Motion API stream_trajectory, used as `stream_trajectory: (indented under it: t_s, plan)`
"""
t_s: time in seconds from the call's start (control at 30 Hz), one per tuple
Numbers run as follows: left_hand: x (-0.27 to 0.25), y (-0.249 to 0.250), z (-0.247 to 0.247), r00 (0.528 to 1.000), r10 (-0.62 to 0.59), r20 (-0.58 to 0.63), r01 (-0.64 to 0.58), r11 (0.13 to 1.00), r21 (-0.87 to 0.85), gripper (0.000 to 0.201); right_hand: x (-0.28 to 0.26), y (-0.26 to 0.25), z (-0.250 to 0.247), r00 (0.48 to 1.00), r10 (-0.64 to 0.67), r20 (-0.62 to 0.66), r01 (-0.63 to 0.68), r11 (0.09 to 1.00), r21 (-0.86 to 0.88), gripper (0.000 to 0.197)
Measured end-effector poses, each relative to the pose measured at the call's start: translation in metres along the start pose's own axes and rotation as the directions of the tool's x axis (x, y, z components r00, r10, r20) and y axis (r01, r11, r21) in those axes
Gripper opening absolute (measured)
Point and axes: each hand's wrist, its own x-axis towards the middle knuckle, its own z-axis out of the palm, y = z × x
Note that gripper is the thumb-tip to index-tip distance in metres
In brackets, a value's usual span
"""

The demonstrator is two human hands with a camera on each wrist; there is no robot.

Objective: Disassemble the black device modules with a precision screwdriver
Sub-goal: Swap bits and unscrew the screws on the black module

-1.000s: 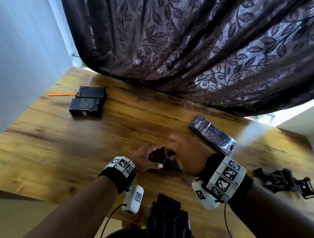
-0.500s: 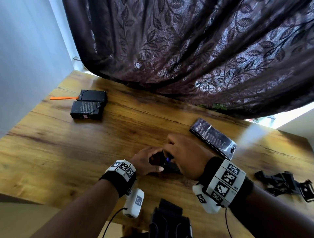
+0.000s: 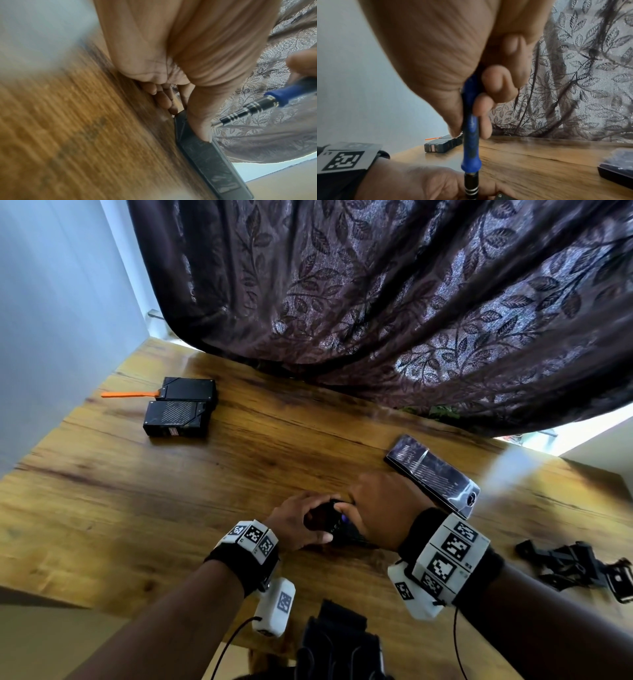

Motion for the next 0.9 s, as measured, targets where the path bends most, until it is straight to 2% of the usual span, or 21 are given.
stream_trajectory:
  t_s: [0.13,0.23,0.3,0.43,0.53,0.63,0.73,0.9]
  plan:
    - [0.001,0.0,0.0,1.0,0.003,0.007,-0.003,1.0,-0.005,0.083,-0.001,-0.004,-0.003,1.0,0.0,0.011,0.0,0.999,-0.045,0.04]
    - [0.001,-0.001,0.002,1.0,-0.024,0.009,0.024,1.0,0.016,0.089,-0.004,-0.003,-0.002,0.997,-0.073,-0.036,0.077,0.992,0.102,0.03]
    - [0.001,-0.003,0.005,0.999,-0.03,-0.014,0.03,0.999,0.018,0.089,-0.005,-0.001,-0.001,0.99,-0.126,-0.062,0.134,0.981,0.14,0.03]
    - [-0.002,0.0,0.003,1.0,-0.016,-0.014,0.016,1.0,0.021,0.083,-0.003,0.001,0.001,0.998,-0.055,-0.03,0.058,0.99,0.125,0.021]
    - [-0.004,0.004,0.0,1.0,-0.012,0.002,0.012,0.999,0.031,0.081,0.0,0.002,-0.001,1.0,0.005,0.001,-0.005,0.999,0.045,0.03]
    - [-0.007,0.006,-0.002,1.0,-0.014,0.012,0.013,1.0,0.021,0.081,-0.001,-0.002,-0.004,0.999,0.053,-0.008,-0.053,0.998,-0.029,0.047]
    - [-0.008,0.009,-0.004,0.999,-0.016,0.028,0.016,1.0,0.023,0.082,0.0,-0.003,-0.005,0.997,0.068,-0.034,-0.069,0.997,-0.026,0.048]
    - [-0.009,0.011,-0.007,0.999,-0.014,0.046,0.014,1.0,0.001,0.079,-0.001,0.001,-0.007,0.999,0.05,0.01,-0.05,0.998,-0.023,0.045]
